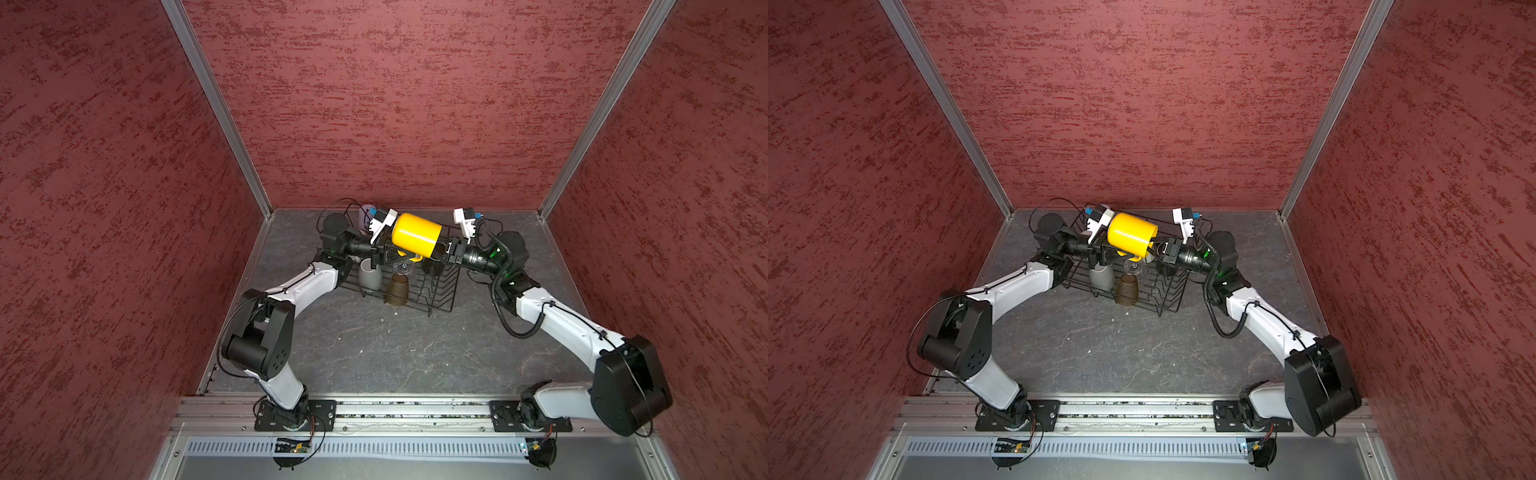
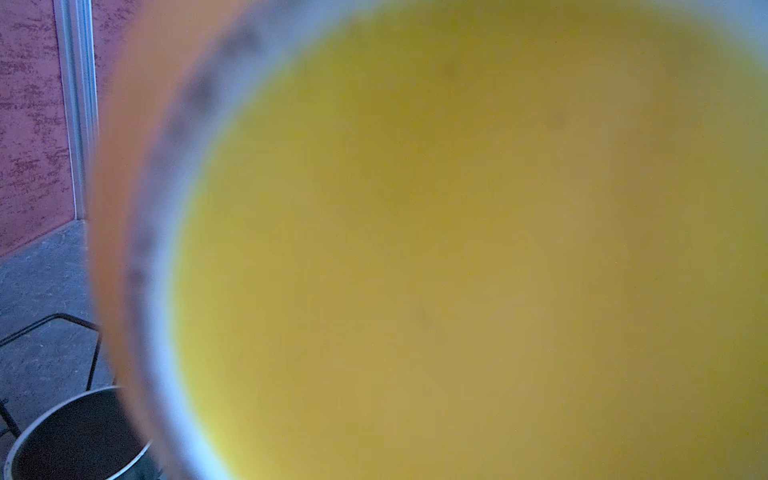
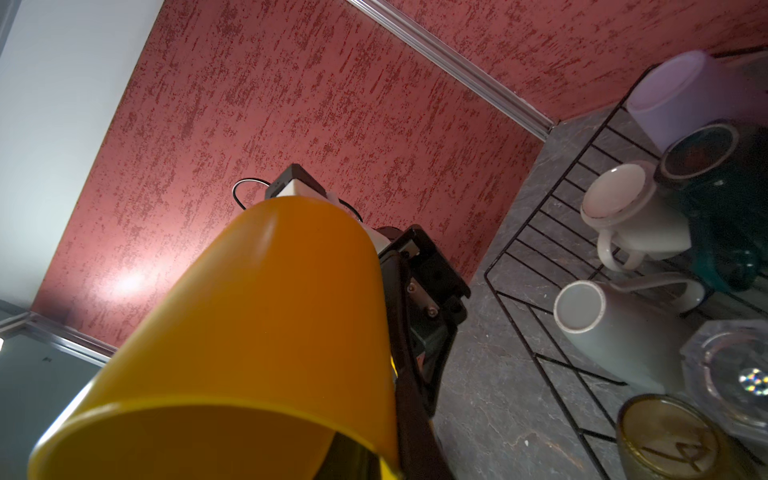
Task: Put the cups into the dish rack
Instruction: 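Open the right gripper and pull it back while the left gripper holds the mug, then carry the yellow mug with the left gripper down into the rack's near corner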
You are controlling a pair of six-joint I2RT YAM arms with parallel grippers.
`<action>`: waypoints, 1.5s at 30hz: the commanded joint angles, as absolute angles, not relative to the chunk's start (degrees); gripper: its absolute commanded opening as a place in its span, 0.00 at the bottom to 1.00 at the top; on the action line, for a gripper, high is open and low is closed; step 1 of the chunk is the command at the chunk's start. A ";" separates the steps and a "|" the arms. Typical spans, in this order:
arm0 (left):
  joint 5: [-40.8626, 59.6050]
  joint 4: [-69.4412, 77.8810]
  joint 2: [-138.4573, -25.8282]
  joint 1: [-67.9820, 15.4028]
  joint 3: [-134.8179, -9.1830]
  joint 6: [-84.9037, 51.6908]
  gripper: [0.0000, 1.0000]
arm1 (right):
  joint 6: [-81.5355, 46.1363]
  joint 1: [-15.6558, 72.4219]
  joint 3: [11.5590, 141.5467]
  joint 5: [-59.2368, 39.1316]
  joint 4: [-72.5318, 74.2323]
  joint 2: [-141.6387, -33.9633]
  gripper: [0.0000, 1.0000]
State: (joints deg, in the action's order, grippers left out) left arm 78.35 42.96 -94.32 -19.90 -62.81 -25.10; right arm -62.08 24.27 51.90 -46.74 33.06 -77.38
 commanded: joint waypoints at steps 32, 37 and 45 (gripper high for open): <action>50.80 -38.45 -94.69 -23.36 -87.13 25.60 0.00 | -38.24 9.88 50.58 -18.04 -12.74 -54.69 0.98; 45.18 -46.64 -98.85 -25.82 -92.63 29.27 0.00 | -37.54 9.79 50.06 -17.80 -12.66 -54.84 0.99; 38.38 -51.03 -102.99 -29.63 -95.46 34.22 0.00 | -37.05 9.51 49.11 -17.75 -12.74 -54.42 0.99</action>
State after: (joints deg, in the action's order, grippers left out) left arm 39.70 -50.02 -102.15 -28.53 -92.01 30.15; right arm -38.06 9.96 48.23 -19.07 -12.32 -55.02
